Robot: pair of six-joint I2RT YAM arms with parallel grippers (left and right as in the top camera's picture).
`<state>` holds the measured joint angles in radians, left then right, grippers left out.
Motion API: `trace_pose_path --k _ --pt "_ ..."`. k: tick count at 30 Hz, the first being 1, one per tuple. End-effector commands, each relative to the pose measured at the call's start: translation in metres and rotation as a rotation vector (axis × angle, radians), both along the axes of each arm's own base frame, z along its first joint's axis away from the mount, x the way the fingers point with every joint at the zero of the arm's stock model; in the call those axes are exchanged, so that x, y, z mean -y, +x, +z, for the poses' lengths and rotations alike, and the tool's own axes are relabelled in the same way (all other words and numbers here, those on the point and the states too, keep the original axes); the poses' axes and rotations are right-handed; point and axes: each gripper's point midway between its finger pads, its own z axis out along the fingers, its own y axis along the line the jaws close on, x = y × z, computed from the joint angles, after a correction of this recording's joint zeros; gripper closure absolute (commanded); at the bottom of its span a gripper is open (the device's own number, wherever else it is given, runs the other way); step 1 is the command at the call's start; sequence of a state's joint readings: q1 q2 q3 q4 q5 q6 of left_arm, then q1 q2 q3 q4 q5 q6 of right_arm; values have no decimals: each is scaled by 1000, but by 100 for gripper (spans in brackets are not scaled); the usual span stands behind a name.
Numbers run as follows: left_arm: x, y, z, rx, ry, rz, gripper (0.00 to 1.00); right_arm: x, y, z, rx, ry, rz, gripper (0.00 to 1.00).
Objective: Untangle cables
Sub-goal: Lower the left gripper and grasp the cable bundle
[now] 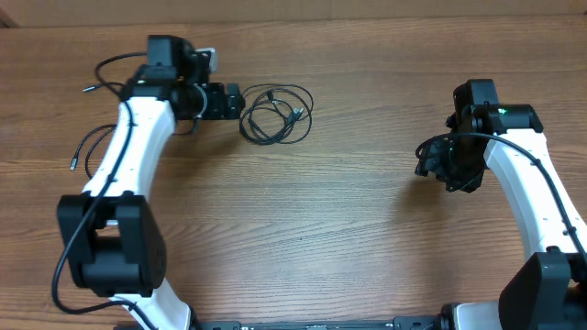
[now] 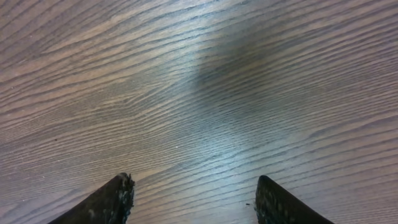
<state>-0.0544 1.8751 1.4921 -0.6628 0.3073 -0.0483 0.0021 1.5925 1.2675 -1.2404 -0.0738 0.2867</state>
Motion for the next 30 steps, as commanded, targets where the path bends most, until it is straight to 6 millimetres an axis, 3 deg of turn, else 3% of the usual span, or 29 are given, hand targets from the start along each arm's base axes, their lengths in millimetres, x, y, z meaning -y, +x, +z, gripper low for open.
trace_pose_path --k 1,12,24,30 --pt "0 14 -19 27 156 13 6 2 2 1 10 -6 3 39" --pt "12 46 -70 65 207 12 8 2 1 1 8 -5 3 39" --pt "6 56 -108 52 241 31 18 2 2 1 9 -6 3 38" --pt "7 58 -110 57 236 35 19 2 2 1 11 -6 3 38"
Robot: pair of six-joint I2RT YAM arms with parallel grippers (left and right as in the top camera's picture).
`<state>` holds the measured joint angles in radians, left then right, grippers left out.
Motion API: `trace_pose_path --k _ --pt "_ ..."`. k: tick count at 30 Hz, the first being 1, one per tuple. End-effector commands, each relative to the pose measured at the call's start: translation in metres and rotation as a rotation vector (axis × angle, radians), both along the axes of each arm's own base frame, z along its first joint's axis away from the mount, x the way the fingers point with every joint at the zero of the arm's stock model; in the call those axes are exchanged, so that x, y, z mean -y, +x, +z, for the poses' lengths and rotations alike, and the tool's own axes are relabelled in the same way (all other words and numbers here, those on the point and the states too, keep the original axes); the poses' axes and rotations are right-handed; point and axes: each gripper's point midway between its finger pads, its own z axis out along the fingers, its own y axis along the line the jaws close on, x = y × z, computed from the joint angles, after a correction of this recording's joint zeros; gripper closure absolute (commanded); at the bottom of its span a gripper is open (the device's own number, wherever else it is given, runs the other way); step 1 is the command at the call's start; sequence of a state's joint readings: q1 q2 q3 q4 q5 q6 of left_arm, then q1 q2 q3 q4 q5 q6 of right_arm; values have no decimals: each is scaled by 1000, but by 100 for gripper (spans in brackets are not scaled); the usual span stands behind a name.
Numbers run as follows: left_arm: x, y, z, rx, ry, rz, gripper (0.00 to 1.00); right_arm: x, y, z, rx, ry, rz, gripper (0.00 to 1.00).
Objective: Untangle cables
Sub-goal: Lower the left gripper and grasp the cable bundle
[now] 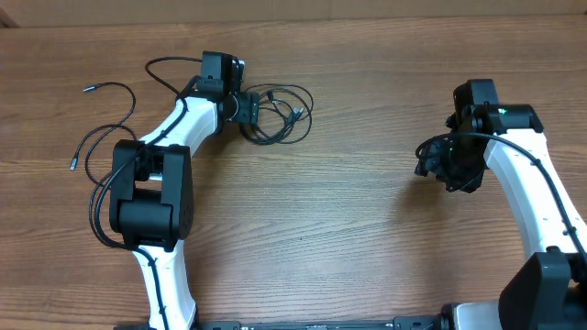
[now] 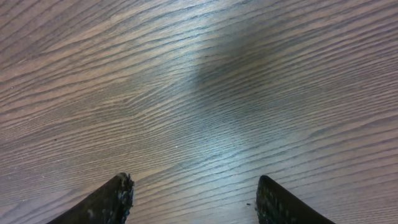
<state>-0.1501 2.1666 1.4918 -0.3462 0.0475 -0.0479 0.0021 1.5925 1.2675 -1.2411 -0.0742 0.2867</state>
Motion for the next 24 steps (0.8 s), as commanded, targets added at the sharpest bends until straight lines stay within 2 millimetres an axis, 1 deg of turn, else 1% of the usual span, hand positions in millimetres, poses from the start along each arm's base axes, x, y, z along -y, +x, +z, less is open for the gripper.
trace_pose_path --k 1,2,4,7,9,11,18,20,24 --pt "-2 4 -3 8 12 4 19 2 2 1 11 -6 2 38" --pt "-2 4 -3 6 3 14 20 2 2 1 11 -6 2 38" --pt "4 4 -2 6 -26 -3 27 2 2 1 11 -5 -1 38" --pt "17 6 2 18 -90 -42 36 2 2 1 11 -6 -1 38" --pt "29 7 7 30 -148 -78 39 2 2 1 11 -6 -1 38" --pt "35 8 9 37 -178 -98 39 2 2 1 11 -6 -1 38" --pt "32 8 8 34 -168 -82 39 2 2 1 10 -6 -1 38" --pt "31 7 8 30 -167 -80 43 2 2 1 10 -6 -1 38" --pt "32 7 7 26 -169 -82 54 2 2 1 10 -6 -1 38"
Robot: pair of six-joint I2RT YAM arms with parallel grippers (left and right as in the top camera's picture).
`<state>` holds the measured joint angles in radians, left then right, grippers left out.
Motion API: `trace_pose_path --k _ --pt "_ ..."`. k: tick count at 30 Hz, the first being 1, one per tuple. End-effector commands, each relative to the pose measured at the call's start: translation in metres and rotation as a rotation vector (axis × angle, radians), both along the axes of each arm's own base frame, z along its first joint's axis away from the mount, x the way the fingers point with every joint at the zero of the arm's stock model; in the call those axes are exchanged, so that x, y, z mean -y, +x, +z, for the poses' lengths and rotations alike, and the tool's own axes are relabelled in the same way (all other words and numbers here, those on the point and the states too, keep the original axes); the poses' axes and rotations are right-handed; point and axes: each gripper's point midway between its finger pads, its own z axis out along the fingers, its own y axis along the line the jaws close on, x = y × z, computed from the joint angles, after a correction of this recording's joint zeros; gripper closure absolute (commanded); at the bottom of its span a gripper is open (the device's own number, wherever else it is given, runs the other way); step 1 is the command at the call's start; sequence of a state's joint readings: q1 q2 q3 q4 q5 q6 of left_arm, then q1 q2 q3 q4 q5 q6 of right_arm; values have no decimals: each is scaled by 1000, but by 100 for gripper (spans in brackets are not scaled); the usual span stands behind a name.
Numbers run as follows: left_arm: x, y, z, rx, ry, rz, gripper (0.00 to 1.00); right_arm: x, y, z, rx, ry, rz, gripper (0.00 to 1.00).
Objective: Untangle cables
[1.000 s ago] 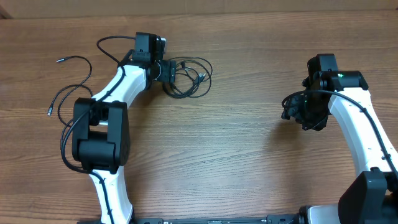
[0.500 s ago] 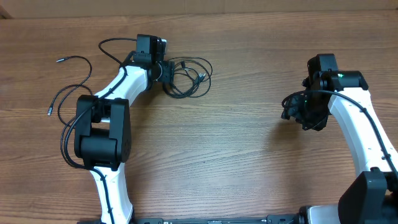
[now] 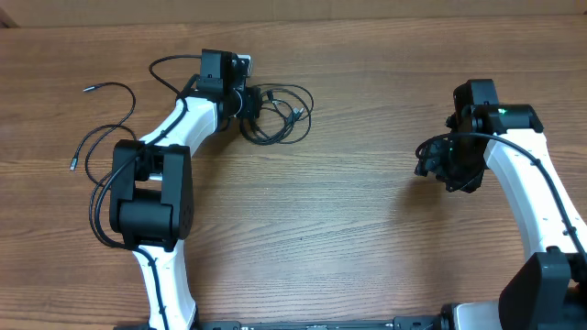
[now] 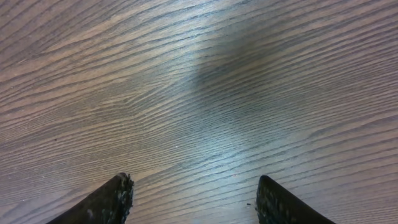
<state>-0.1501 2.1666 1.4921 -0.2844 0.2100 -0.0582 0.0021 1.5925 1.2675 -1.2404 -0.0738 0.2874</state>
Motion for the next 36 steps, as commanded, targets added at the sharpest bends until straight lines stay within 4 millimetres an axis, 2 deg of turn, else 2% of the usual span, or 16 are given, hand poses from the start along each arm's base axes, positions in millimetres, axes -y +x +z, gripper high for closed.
trace_pose_path --k 1,4,7,9,11,13,14,15,18,21,22,26,31,33,34,36 --pt "3 0 -4 -13 -20 -2 56 2 2 1 10 -6 0 38" --pt "3 1 -2 -9 -20 -3 58 2 2 1 10 -6 0 38" --pt "6 1 6 2 -35 -12 67 2 2 1 9 -6 0 38" --pt "7 2 13 15 -44 -17 68 2 2 1 9 -6 0 38" --pt "7 3 23 34 -47 -17 71 2 2 1 9 -6 0 38" --pt "7 3 35 52 -49 -17 84 2 2 1 9 -6 0 38" --pt "7 3 41 60 -50 -18 87 2 2 1 9 -6 0 38" --pt "7 2 50 69 -52 -18 96 2 2 1 9 -6 0 38" --pt "7 -3 70 85 -58 -22 96 2 2 1 9 -6 0 38" --pt "10 -13 98 100 -76 -36 96 2 2 1 10 -6 0 37" --pt "13 -17 106 105 -96 -52 96 2 2 1 10 -6 0 34" --pt "49 -40 161 155 -291 -217 96 -4 6 2 26 31 4 28" --pt "79 -78 240 258 -475 -408 96 -53 32 20 169 306 129 29" --pt "85 -91 267 301 -495 -432 96 -68 47 30 244 383 162 29" --pt "90 -103 288 347 -492 -456 96 -79 58 37 303 421 195 30" --pt "95 -117 312 403 -484 -476 96 -95 69 46 368 450 239 29"
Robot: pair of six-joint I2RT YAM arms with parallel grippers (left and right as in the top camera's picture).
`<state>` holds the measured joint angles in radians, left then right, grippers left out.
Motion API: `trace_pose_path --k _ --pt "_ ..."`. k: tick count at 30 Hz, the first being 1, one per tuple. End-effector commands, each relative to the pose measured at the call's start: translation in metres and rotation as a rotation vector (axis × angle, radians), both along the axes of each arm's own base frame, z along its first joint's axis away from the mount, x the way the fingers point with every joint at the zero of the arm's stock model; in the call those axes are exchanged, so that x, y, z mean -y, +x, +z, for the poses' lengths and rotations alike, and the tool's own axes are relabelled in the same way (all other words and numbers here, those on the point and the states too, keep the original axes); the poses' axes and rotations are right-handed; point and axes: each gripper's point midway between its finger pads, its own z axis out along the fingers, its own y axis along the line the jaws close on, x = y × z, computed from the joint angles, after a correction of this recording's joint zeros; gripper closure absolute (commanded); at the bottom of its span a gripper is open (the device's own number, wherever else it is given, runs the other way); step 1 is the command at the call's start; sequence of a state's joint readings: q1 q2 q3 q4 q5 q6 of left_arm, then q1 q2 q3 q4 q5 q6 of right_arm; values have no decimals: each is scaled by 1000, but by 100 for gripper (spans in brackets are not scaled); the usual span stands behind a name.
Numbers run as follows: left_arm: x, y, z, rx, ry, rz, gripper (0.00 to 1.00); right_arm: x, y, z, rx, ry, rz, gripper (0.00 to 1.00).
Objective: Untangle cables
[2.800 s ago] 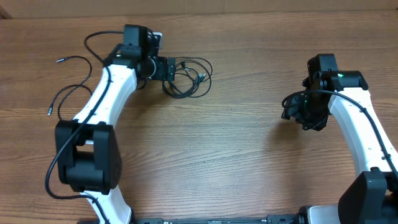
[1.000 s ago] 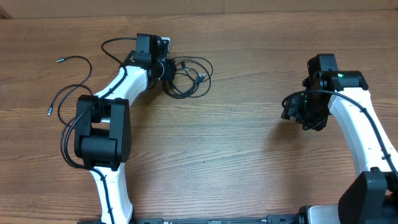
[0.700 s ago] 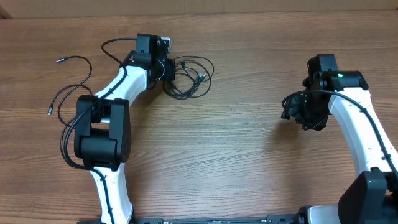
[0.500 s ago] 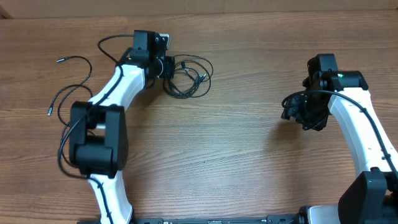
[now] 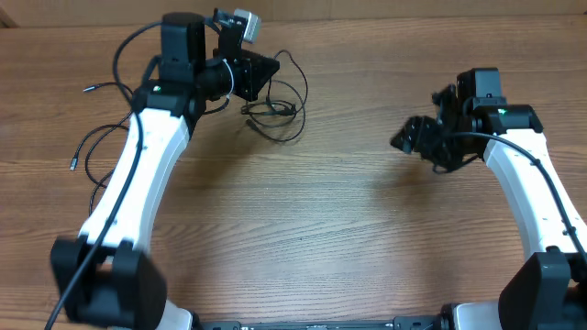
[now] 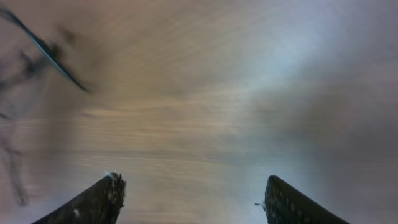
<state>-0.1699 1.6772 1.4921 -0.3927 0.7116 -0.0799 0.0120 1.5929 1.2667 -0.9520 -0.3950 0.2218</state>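
Observation:
A tangle of thin black cable (image 5: pixel 275 103) lies at the back of the wooden table (image 5: pixel 303 220), with one strand rising to my left gripper (image 5: pixel 260 70). That gripper hangs above the tangle's left side and looks shut on the strand. My right gripper (image 5: pixel 406 137) is open over bare wood to the right of the tangle. In the blurred right wrist view its fingertips (image 6: pixel 107 193) stand wide apart around nothing, and a blurred cable strand (image 6: pixel 46 46) shows at the upper left.
A second thin black cable (image 5: pixel 92 137) with small plugs at its ends lies at the table's left, under and beside the left arm. The table's far edge runs just behind the left gripper.
My left gripper was low at the tangle's left edge; now it is higher with a strand drawn up and the loops reshaped. My right gripper has moved left and now faces the cables.
My left gripper was just left of the tangle. Then it reached the tangle's left edge and stayed on it. Now it is raised with a strand. My right gripper hung open and still over bare wood, and only now has shifted left.

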Motion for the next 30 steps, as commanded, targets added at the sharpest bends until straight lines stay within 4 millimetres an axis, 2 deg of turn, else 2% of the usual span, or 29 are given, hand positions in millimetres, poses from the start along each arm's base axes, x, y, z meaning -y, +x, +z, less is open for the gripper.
trace_pose_path --k 1,5,9,11,13,16,20,22,25,27,28,30 --pt "22 -45 72 137 -72 -96 96 -45 9 22 99 142 127 29" --pt "31 -72 104 186 -109 -123 96 -78 10 29 160 156 217 28" --pt "42 -87 115 198 -125 -157 96 -120 2 36 209 171 330 25" --pt "48 -92 115 184 -136 -174 96 -139 -1 41 246 180 379 29" --pt "51 -95 116 187 -143 -194 96 -145 1 42 253 182 368 30" --pt "53 -98 122 208 -156 -212 96 -140 7 32 222 120 270 42" --pt "53 -103 136 259 -174 -235 96 -127 8 9 121 58 145 79" --pt "53 -104 142 283 -179 -235 96 -126 6 0 81 53 131 85" --pt "50 -101 146 306 -172 -208 96 -133 -4 -5 38 89 174 85" --pt "46 -95 143 300 -154 -163 96 -145 -12 3 55 148 279 80" --pt "38 -82 133 274 -113 -77 96 -159 -24 14 75 231 394 69" --pt "27 -70 121 244 -66 15 96 -166 -32 22 72 290 441 55"
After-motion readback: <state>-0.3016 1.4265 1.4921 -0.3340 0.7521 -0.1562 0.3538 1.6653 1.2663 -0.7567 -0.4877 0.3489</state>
